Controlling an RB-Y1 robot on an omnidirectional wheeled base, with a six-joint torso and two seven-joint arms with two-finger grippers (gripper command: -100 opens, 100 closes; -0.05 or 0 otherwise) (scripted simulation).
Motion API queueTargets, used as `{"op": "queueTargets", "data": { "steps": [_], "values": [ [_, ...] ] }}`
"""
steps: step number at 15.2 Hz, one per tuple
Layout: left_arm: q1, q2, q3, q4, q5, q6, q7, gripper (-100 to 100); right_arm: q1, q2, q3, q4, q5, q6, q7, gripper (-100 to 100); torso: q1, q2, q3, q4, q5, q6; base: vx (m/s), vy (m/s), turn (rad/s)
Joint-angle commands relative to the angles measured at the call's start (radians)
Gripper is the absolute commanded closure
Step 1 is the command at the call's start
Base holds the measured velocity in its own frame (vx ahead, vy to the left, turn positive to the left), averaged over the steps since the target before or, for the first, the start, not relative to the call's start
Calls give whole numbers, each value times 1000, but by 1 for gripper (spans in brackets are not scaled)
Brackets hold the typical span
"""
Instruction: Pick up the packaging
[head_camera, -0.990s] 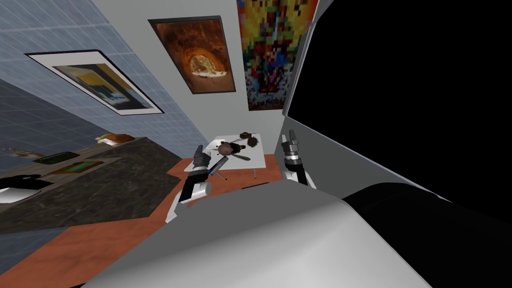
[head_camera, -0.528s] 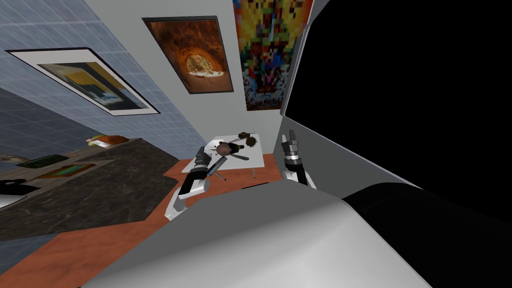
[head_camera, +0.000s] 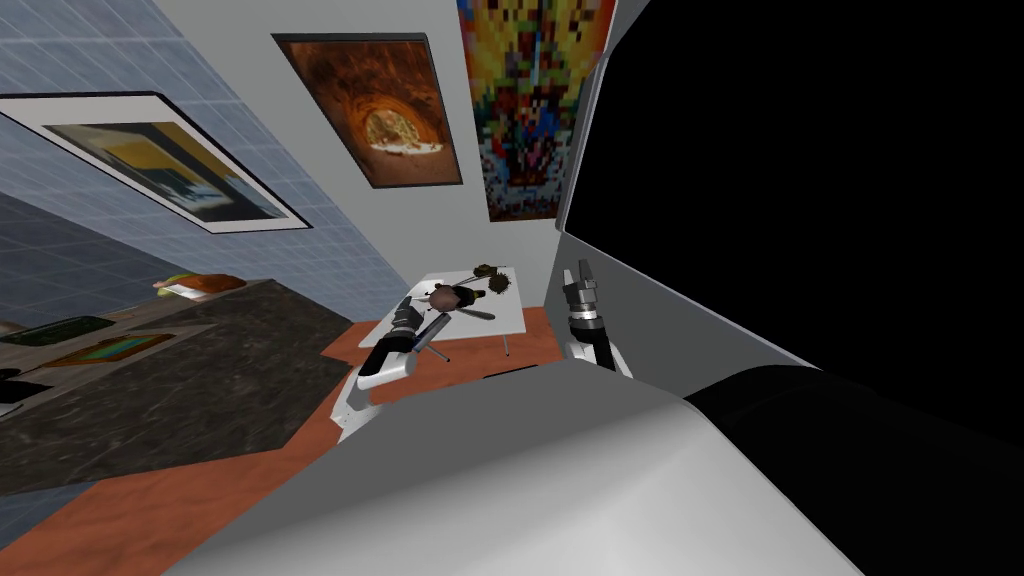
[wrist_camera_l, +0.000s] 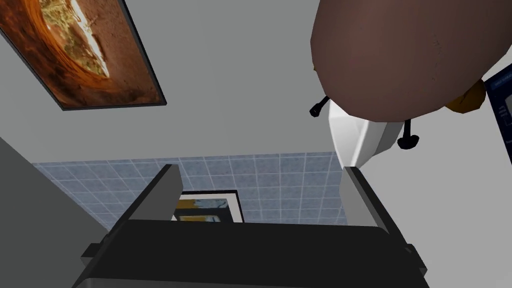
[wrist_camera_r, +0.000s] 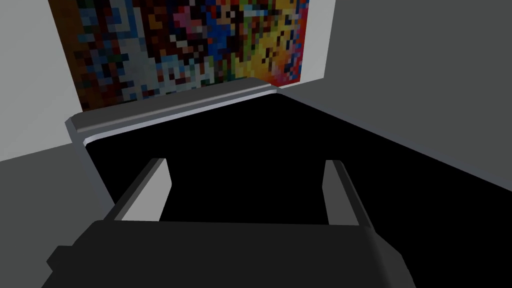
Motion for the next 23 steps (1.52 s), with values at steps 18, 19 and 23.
{"op": "queueTargets", "data": {
  "steps": [18,19,23],
  "values": [
    [-193,100,56,227,62,391,172,-100,0,0,0,0,0,0,0,0,1,-1,0,0,0,0,-11,-10,-38],
    [-193,100,56,227,62,413,172,-100,0,0,0,0,0,0,0,0,1,-1,0,0,0,0,-4,-6,-61],
    [-225,115,64,267,72,494,202,-100,0,0,0,0,0,0,0,0,1,-1,-1,0,0,0,-3,-4,-32]
  ]
}}
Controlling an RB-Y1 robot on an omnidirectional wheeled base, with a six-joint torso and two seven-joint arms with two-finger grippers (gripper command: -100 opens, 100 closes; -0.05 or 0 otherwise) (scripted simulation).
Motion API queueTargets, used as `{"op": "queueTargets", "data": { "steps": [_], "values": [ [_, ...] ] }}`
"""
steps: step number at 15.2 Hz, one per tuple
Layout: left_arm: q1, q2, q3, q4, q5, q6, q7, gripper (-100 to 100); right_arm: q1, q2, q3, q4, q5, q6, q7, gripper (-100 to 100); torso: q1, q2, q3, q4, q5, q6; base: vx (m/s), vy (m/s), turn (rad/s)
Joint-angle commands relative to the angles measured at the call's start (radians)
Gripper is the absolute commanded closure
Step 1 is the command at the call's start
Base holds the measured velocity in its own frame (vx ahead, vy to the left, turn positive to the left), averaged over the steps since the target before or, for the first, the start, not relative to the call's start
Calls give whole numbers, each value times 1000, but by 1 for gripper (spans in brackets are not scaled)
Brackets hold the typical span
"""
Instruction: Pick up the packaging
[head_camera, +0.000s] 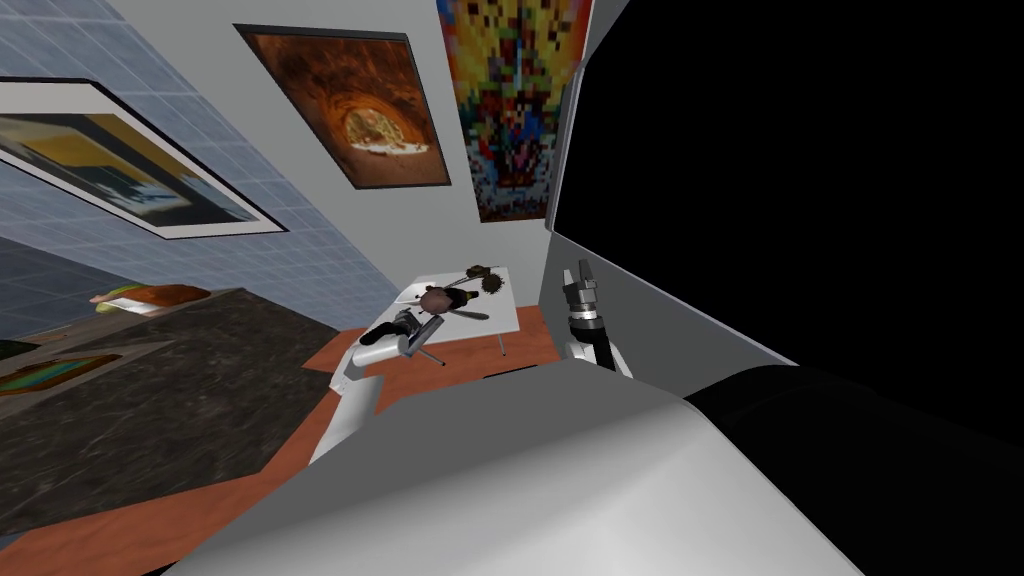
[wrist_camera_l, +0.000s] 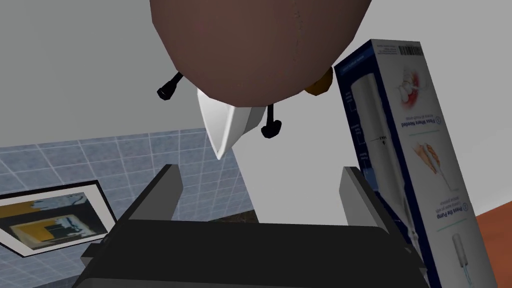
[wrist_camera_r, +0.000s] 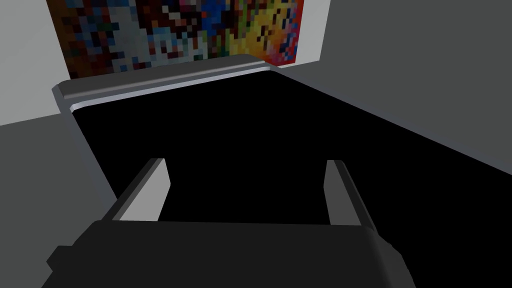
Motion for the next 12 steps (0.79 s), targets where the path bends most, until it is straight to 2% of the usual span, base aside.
{"op": "queueTargets", "data": {
  "steps": [1,4,5,7,8,10,11,12],
  "values": [
    [-35,17,8,46,13,50,35,-100,0,0,0,0,0,0,0,0,0,0,0,0,0,0,-1,-4,-34],
    [-35,17,8,46,13,92,35,-100,0,0,0,0,0,0,0,0,0,0,0,0,0,0,0,-1,-24],
    [-67,30,15,86,23,125,65,-100,0,0,0,0,0,0,0,0,0,0,0,0,0,0,2,-1,-35],
    [-67,30,15,86,23,159,65,-100,0,0,0,0,0,0,0,0,0,0,0,0,0,0,3,1,-37],
    [-99,42,21,126,33,183,94,-100,0,0,0,0,0,0,0,0,0,0,0,0,0,0,3,1,-43],
    [-99,42,21,126,33,224,94,-100,0,0,0,0,0,0,0,0,0,-1,0,0,0,0,4,3,-32],
    [-99,42,21,126,33,224,94,-100,0,0,0,0,0,0,0,0,0,0,0,0,0,0,0,0,0],
    [-130,54,26,166,42,261,124,-100,0,0,0,0,0,0,0,0,0,0,0,0,0,0,4,1,-27]
  ]
}}
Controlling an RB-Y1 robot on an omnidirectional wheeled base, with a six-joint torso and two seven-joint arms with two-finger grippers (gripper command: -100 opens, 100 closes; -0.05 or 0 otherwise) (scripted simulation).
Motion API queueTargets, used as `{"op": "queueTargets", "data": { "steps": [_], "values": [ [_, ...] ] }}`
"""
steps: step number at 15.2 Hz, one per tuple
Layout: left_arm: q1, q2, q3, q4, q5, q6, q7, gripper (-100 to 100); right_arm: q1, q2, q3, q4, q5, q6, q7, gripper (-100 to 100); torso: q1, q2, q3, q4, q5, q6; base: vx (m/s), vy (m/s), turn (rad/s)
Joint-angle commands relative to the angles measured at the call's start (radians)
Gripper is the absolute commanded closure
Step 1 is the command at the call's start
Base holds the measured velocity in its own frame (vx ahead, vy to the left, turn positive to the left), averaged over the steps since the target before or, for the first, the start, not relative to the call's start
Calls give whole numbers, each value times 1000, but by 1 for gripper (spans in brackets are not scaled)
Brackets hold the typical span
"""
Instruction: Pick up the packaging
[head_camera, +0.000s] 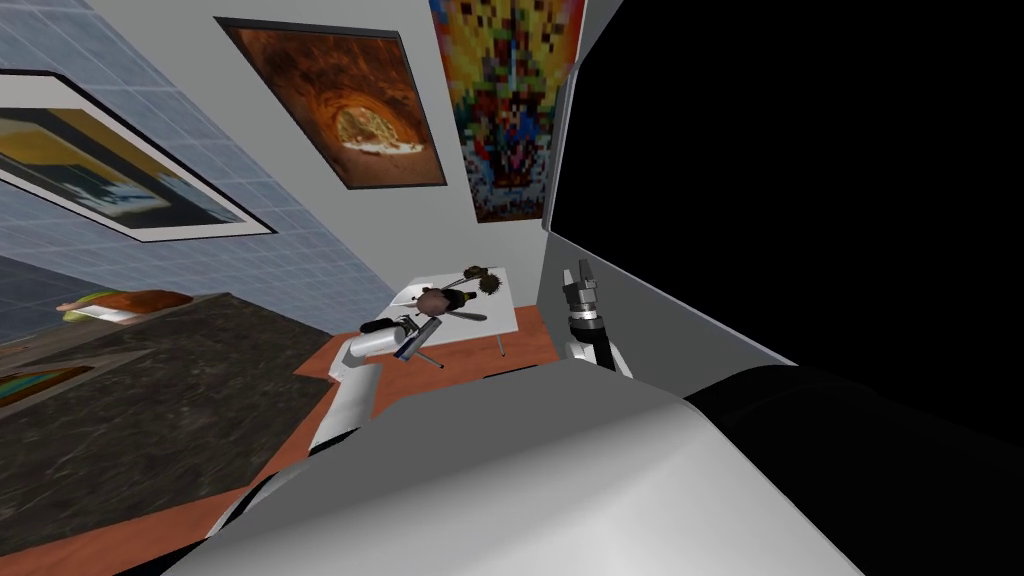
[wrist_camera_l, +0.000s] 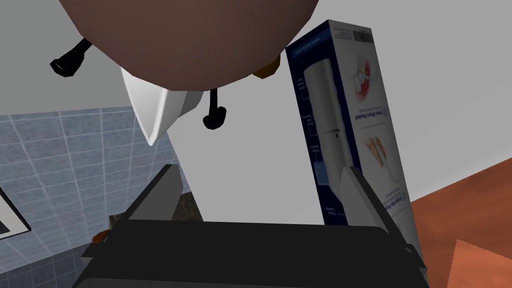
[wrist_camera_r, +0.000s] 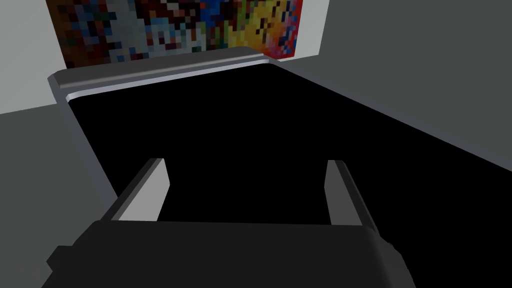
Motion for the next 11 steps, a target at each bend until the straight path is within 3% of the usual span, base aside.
{"op": "queueTargets", "data": {
  "steps": [1,2,3,5,6,8,9,11],
  "values": [
    [-20,8,4,29,8,50,21,-100,0,0,0,0,0,0,0,0,0,0,0,0,0,0,5,3,-45],
    [-20,8,4,29,8,58,21,-100,0,0,0,0,0,0,0,0,0,0,0,0,0,0,4,4,-22],
    [-50,18,9,68,17,90,51,-100,0,0,0,0,0,0,0,0,0,0,0,0,0,0,6,5,-40],
    [-50,18,9,68,17,121,51,-100,0,0,0,0,0,0,0,0,0,0,0,0,0,0,6,7,-29],
    [-79,27,14,107,26,149,79,-100,0,0,0,0,0,0,0,0,0,0,0,0,0,0,6,7,-34],
    [-79,27,14,107,26,181,79,-100,0,0,0,0,0,0,0,0,0,0,0,0,0,0,8,10,-27],
    [-108,36,18,144,34,208,107,-100,0,0,0,0,0,0,0,0,1,0,0,0,0,0,13,12,-34],
    [-108,36,18,144,34,240,107,-100,0,0,0,0,0,0,0,0,1,-1,0,0,0,0,11,14,-28]
  ]
}}
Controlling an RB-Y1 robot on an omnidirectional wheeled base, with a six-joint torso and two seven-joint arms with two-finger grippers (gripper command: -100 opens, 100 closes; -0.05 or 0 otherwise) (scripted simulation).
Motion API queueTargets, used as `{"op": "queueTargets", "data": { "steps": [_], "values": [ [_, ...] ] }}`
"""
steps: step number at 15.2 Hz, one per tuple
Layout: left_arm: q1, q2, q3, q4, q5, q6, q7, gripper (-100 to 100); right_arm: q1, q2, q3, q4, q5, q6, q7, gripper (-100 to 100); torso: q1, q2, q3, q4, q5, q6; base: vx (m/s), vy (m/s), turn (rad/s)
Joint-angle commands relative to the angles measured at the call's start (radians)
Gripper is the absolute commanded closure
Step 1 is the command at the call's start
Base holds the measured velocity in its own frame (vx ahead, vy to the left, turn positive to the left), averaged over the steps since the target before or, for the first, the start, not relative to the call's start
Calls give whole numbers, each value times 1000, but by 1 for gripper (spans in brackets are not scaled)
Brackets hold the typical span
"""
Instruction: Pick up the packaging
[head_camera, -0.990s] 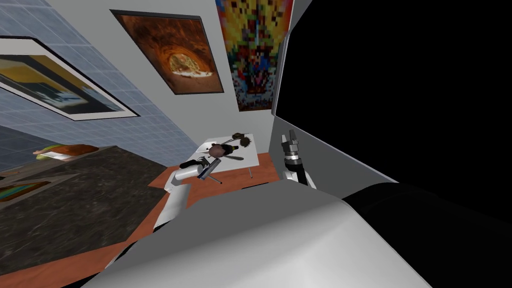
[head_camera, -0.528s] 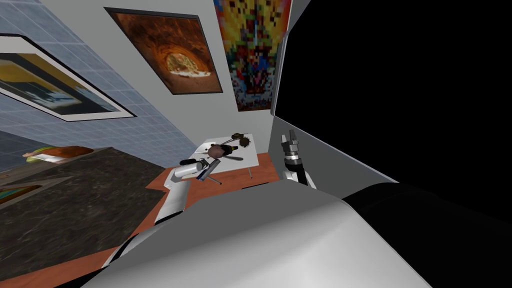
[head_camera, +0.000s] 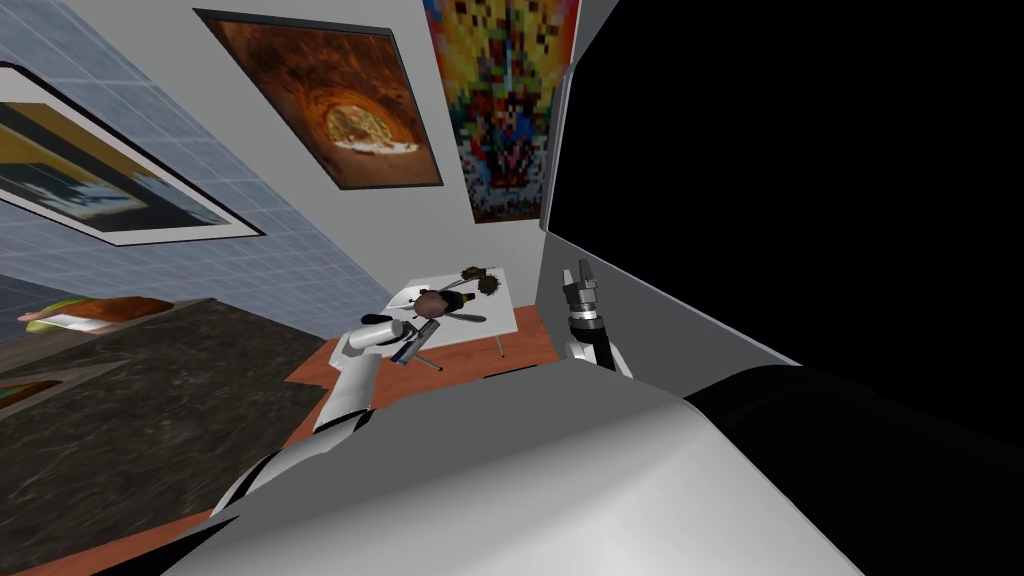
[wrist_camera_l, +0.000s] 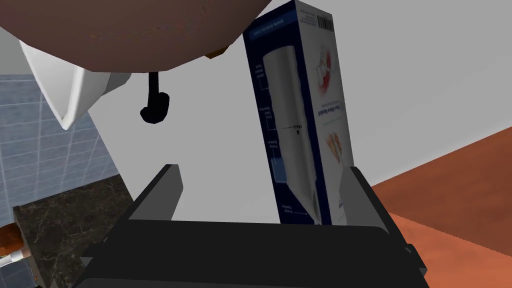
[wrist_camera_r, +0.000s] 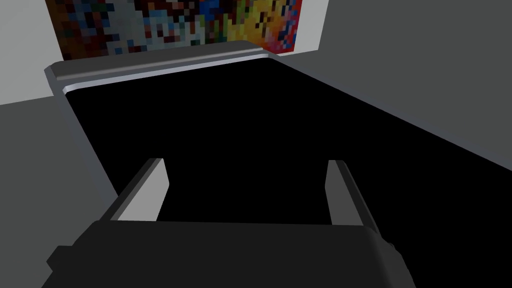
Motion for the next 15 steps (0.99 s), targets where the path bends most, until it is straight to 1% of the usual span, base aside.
{"op": "queueTargets", "data": {
  "steps": [1,3,4,5,6,7,8,9,10,11,12,13,14,15],
  "values": [
    [-31,10,5,45,11,50,30,-100,0,0,0,0,0,0,0,0,0,0,0,0,0,0,11,16,-29],
    [-31,10,5,45,11,78,30,-100,0,0,0,0,0,0,0,0,0,0,0,0,0,0,12,16,-24],
    [-57,17,9,80,19,108,56,-100,0,0,0,0,0,0,0,0,0,0,0,0,0,0,13,19,-27],
    [-57,17,9,80,19,127,56,-100,0,0,0,0,0,0,0,0,0,0,0,0,0,0,15,23,-34],
    [-57,17,9,80,19,131,56,-100,0,0,0,0,0,0,0,0,1,0,0,0,0,0,10,17,-15],
    [-81,22,12,114,26,166,81,-100,0,0,0,0,0,0,0,0,0,0,0,0,0,0,14,17,-19],
    [-81,22,12,114,26,182,81,-100,0,0,0,0,0,0,0,0,0,0,0,0,0,0,18,20,-28],
    [-81,22,12,114,26,182,81,-100,0,0,0,0,0,0,0,0,0,0,0,0,0,0,13,18,-12],
    [-104,27,15,146,32,219,104,-100,0,0,0,0,0,0,0,0,0,0,0,0,0,0,11,24,-18],
    [-104,27,15,146,32,230,104,-100,0,0,0,0,0,0,0,0,1,0,0,0,0,0,16,28,-30],
    [-126,31,17,176,38,254,127,-100,0,0,0,0,0,0,0,0,1,0,0,0,0,0,24,34,-29],
    [-126,31,17,176,38,274,127,-100,0,0,0,0,0,0,0,0,1,-1,0,0,0,0,27,36,-23],
    [-126,31,17,176,38,274,127,-100,0,0,0,0,0,0,0,0,1,-1,-1,0,0,0,22,29,-10],
    [-147,34,19,204,44,310,147,-100,0,0,0,0,0,0,0,0,1,-1,-1,0,0,0,25,33,-14]
  ]
}}
